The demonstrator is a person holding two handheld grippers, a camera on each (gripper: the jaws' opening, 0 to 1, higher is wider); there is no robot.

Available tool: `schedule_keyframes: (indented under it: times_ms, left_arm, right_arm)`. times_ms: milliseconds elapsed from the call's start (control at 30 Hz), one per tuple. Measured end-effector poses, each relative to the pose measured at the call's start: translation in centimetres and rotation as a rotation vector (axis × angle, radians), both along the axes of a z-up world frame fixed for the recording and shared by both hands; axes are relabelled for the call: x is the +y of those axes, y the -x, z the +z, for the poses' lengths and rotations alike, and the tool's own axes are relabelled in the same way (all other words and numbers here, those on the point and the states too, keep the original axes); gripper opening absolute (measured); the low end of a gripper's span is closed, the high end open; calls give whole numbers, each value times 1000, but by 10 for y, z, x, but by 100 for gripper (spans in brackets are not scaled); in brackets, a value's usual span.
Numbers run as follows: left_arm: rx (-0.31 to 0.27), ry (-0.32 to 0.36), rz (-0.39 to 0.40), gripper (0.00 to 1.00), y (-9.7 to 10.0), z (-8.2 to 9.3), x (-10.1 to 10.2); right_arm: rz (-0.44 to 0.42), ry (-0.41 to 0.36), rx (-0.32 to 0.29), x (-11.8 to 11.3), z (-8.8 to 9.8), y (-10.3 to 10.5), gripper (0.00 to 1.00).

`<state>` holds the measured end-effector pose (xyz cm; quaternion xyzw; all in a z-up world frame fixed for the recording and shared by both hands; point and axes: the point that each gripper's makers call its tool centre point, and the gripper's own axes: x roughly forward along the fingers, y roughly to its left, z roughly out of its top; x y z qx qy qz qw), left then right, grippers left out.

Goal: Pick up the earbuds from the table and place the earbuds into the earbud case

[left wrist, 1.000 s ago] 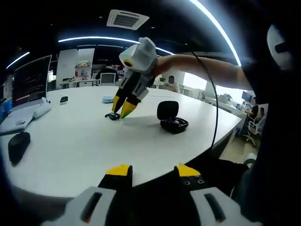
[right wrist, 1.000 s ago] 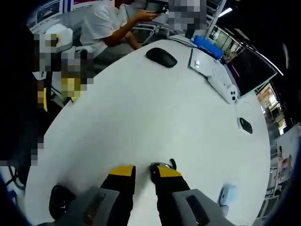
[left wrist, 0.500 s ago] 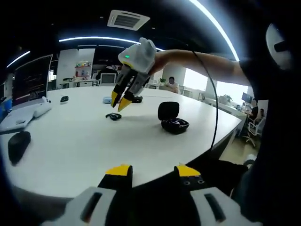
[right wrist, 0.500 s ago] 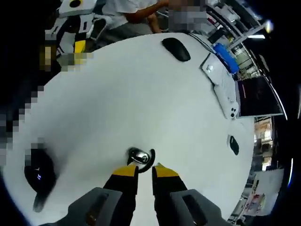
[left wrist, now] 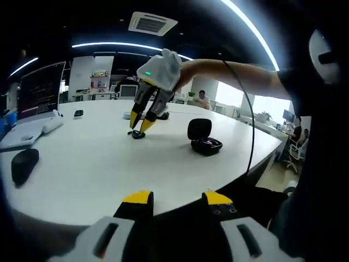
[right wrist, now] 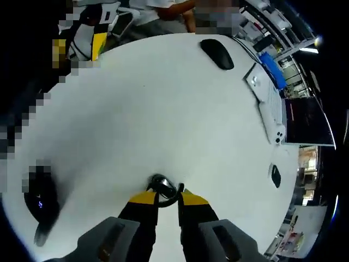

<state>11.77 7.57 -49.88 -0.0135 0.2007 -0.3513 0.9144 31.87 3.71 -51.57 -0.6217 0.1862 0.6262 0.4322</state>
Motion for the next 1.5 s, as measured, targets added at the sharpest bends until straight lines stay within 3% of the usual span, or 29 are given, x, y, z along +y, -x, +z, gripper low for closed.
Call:
schedule_keyframes:
  times_ms: [233, 367, 800, 933, 1267, 1500]
  left_arm:
    - [-3, 3, -7, 37, 2, 1, -3]
    - [-5, 10, -7, 37, 3, 2, -5]
    - [-7, 8, -17, 37, 4, 4, -7]
    - [-10, 9, -20, 37, 4, 5, -9]
    - [-11, 13, -24, 37, 3, 6, -10]
    - [-11, 15, -28, 37, 4, 6, -11]
  right_arm:
    - [31, 28, -1, 0, -2, 7, 14]
    - [87, 79, -44, 1, -2, 5, 15]
    - [227, 80, -27, 15, 1, 21, 16]
    - [236, 79, -32, 17, 4, 25, 16]
    - [253, 51, 21, 18, -1, 35, 12]
    - [196, 69, 48, 17, -1, 29, 12]
